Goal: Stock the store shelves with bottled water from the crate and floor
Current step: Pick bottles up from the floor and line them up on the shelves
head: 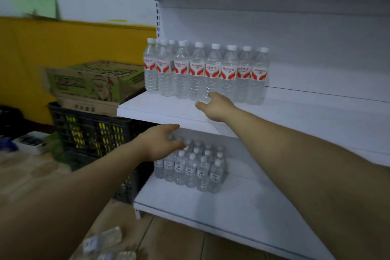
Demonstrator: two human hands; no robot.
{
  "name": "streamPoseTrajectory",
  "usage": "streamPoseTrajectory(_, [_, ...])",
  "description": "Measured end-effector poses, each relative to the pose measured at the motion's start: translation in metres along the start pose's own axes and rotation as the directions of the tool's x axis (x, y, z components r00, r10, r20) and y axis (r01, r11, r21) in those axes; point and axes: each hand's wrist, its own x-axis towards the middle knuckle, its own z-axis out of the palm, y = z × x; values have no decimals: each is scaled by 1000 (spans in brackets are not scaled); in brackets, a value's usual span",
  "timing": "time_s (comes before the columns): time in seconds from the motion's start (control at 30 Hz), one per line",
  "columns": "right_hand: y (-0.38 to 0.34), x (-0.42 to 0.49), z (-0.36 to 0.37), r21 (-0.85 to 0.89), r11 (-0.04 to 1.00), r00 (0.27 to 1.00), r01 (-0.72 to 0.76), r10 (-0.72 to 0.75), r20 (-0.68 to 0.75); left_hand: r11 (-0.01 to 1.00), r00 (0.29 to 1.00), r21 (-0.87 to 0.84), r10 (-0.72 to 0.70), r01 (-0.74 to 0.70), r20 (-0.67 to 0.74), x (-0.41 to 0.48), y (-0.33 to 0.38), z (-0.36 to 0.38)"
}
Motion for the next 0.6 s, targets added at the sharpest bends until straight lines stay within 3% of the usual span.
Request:
streamPoseTrajectory(0.33, [-118,-120,69,-38,973,943,228,-211,257,961,961,30,-272,274,-57,-184,-63,-28])
streamPoseTrajectory(0.47, [-157,-146,93,-44,947,896,317,-284,342,922,919,58,-374,383,-122,-237,-88,-31])
streamPoseTrajectory(0.6, [-192,-165,124,-24,913,827,408,-358,434,869,858,-28,-493,494,-145,-281,-115,-30])
